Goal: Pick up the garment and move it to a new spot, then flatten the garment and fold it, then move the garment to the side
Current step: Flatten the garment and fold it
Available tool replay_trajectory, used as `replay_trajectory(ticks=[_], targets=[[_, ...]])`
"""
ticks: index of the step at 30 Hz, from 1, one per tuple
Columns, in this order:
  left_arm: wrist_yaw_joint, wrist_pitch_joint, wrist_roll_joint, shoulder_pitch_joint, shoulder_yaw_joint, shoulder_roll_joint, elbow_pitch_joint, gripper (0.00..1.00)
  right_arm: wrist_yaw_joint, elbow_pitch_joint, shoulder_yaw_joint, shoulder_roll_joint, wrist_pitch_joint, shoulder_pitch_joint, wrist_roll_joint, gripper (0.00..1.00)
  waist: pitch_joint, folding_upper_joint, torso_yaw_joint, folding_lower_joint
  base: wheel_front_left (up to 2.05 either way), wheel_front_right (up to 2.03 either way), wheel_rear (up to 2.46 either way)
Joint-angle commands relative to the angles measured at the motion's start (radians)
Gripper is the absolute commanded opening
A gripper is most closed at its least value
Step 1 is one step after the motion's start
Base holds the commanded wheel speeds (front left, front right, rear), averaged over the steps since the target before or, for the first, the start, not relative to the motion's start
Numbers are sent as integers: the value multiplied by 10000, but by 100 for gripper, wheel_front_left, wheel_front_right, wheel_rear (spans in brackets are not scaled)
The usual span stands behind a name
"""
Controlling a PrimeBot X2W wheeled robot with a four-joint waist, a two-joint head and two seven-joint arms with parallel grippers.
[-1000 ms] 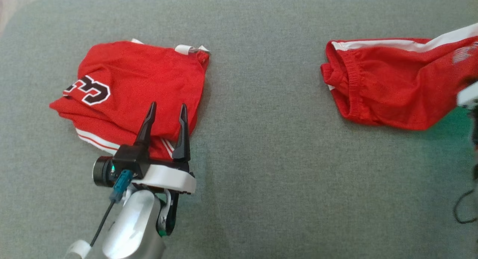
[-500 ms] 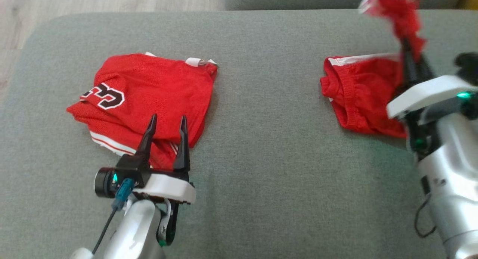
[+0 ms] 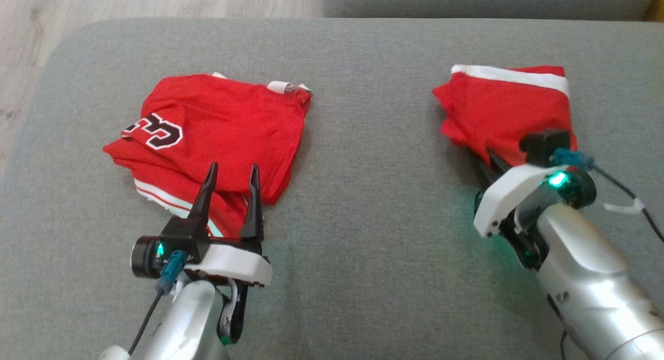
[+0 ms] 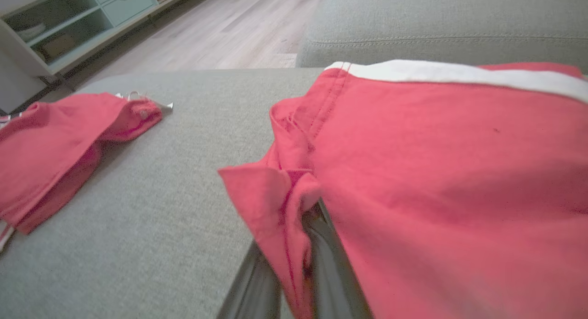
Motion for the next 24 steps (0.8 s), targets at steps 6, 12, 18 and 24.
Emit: replay_trajectory(ticks=[6,12,18,24], targets=[[85,-80,-17,-33,418,62,-286,100,-9,487,-181,221,-1415,-208,-143,100,-248,0,-362,0,0,0,0],[46,-80,7,151,615,79,-663,100,-9,-63,-2672,646,-1974,-78,-1323,100,-737,0,-900,0,0,0,0],[-60,-80,43,507,721,67,-1119,100,-9,-2873,-5542,1529,-1981,1943,-3966,100,-1110,0,-1396,0,0,0,0],[-155,-80,67,847,743,51,-1419,100,-9,-4721,-6331,1828,-1982,3790,-4624,100,-1229,0,-1629,0,0,0,0]])
